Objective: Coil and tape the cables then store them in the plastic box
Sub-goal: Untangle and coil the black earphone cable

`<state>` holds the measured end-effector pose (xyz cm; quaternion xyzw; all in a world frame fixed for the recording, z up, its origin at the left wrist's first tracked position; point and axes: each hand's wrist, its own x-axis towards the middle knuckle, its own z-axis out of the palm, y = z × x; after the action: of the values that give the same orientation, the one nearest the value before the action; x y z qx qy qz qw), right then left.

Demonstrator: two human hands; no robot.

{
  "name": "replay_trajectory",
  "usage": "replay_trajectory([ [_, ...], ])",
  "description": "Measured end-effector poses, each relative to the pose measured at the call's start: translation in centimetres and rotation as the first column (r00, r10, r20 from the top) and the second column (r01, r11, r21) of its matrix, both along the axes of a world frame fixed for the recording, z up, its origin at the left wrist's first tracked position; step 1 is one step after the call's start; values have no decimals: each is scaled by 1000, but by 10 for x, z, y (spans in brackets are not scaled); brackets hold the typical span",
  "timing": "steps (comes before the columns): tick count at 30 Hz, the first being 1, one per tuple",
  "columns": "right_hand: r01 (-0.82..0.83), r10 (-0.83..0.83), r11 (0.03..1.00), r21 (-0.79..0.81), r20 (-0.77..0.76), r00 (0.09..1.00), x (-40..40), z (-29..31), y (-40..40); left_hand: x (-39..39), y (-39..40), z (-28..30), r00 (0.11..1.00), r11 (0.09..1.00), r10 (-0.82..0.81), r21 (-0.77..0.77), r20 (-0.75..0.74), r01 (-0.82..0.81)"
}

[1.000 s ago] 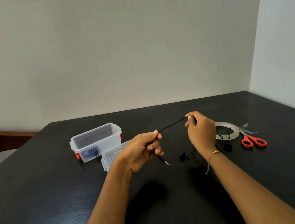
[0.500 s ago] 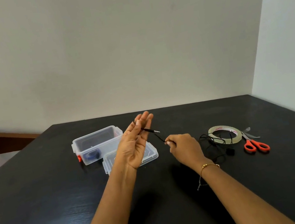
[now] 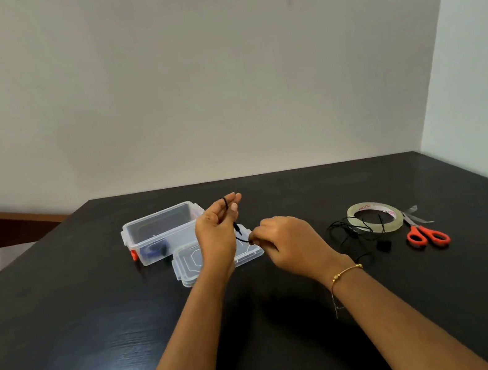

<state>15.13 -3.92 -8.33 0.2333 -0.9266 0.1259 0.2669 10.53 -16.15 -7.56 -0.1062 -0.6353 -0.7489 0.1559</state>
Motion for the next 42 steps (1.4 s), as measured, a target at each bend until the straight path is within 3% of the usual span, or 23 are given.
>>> replay_trajectory([
  [4, 28, -26, 999, -31, 72, 997, -3, -2, 6, -3, -2, -1, 1000, 998, -1, -66, -22, -1],
  [7, 101, -97, 995, -16, 163, 982, -4, -4, 9, -6, -5, -1, 992, 991, 93, -88, -83, -100],
  [9, 172, -168, 985, -3, 176, 970, -5, -5, 11, -9, -10, -3, 981, 962, 156, -207, -113, -177],
  [11, 216, -212, 976, -12, 150, 966, -5, -6, 13, -12, -15, -7, 974, 840, 144, -498, -177, -215],
  [13, 219, -211, 975, -47, 128, 969, -5, -8, 16, -10, -19, -10, 975, 587, 36, -785, -219, -198],
  [14, 217, -208, 975, -57, 131, 969, -6, -8, 17, -9, -21, -11, 974, 469, -8, -861, -228, -197],
  [16, 206, -195, 976, -65, 150, 969, -7, -10, 20, -5, -26, -11, 965, 377, -61, -902, -254, -213],
  [20, 173, -153, 982, -81, 205, 967, -8, -12, 21, -1, -35, -12, 940, 401, -52, -869, -336, -289],
  [22, 146, -123, 985, -94, 215, 969, -8, -13, 19, -2, -38, -15, 971, 602, 48, -769, -233, -214],
  [24, 127, -98, 984, -128, 208, 973, -7, -14, 17, -2, -41, -15, 995, 869, 97, -488, 3, -83],
  [26, 127, -100, 979, -157, 168, 981, -8, -14, 16, -3, -44, -15, 985, 955, 41, -298, 166, 11],
  [31, 121, -107, 970, -211, 76, 991, -9, -14, 14, 1, -36, -15, 961, 892, -165, -383, 222, 241],
  [34, 115, -105, 957, -267, 50, 993, -9, -12, 14, 6, -29, -15, 958, 809, -185, -519, 220, 276],
  [38, 154, -146, 966, -209, 53, 988, -11, -11, 20, 10, -27, -15, 986, 678, -106, -716, 127, 165],
  [42, 257, -242, 950, -178, 101, 965, -15, -14, 29, -1, -41, -17, 995, 704, 30, -708, 95, 47],
])
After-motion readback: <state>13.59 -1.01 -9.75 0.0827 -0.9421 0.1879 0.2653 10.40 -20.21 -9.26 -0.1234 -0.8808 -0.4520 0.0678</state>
